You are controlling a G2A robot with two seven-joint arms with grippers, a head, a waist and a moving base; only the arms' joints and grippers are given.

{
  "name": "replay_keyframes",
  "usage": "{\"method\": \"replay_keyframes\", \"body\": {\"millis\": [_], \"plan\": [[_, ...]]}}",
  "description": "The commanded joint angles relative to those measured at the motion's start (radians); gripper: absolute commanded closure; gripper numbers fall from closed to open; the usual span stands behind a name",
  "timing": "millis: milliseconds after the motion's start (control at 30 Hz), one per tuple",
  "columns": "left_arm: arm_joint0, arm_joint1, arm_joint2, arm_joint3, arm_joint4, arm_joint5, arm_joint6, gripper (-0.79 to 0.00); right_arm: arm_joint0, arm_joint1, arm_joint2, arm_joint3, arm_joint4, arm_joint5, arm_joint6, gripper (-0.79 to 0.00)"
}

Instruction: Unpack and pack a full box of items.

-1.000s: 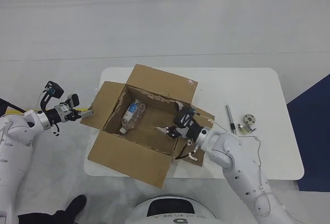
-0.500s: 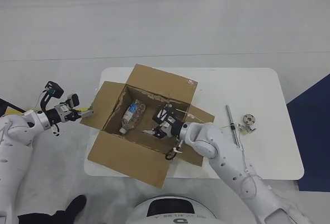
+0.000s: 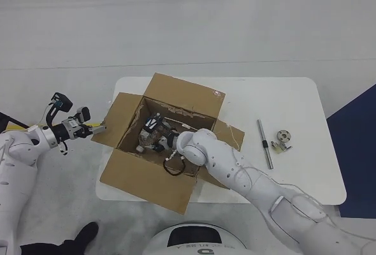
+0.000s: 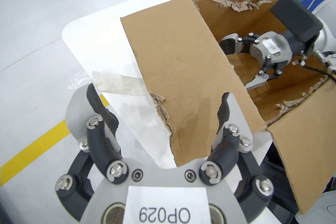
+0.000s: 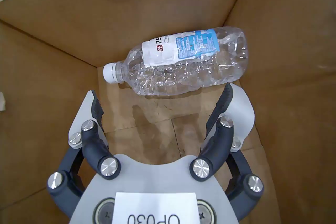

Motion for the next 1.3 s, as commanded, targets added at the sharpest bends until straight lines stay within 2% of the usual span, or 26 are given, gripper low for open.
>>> {"method": "replay_keyframes", "body": {"millis": [0, 233, 367, 933, 967, 1000, 1033, 1067, 1267], "plan": [[0.0, 0.0, 0.0, 0.0, 0.0, 0.0, 0.0, -0.785, 0.023, -0.024, -0.016, 0.054, 0.02, 0.006, -0.008, -0.785], [0.0, 0.0, 0.0, 0.0, 0.0, 0.0, 0.0, -0.785, 0.086, -0.096, -0.053, 0.216, 0.064, 0.021, -0.037, -0.785], [0.0, 0.0, 0.0, 0.0, 0.0, 0.0, 0.0, -0.785, 0.106, -0.129, -0.057, 0.291, 0.104, -0.013, -0.07, -0.785], [0.0, 0.0, 0.0, 0.0, 0.0, 0.0, 0.0, -0.785, 0.165, -0.238, -0.085, 0.514, 0.132, -0.073, -0.119, -0.785], [0.0, 0.0, 0.0, 0.0, 0.0, 0.0, 0.0, -0.785, 0.165, -0.242, -0.086, 0.521, 0.127, -0.075, -0.131, -0.369], [0.0, 0.0, 0.0, 0.0, 0.0, 0.0, 0.0, -0.785, 0.165, -0.245, -0.087, 0.528, 0.123, -0.078, -0.143, -0.277], [0.0, 0.0, 0.0, 0.0, 0.0, 0.0, 0.0, -0.785, 0.165, -0.248, -0.088, 0.534, 0.118, -0.082, -0.155, -0.089], [0.0, 0.0, 0.0, 0.0, 0.0, 0.0, 0.0, -0.785, 0.165, -0.25, -0.087, 0.541, 0.115, -0.086, -0.166, 0.0], [0.0, 0.0, 0.0, 0.0, 0.0, 0.0, 0.0, -0.785, 0.164, -0.249, -0.068, 0.572, 0.115, -0.141, -0.244, 0.0]]}}
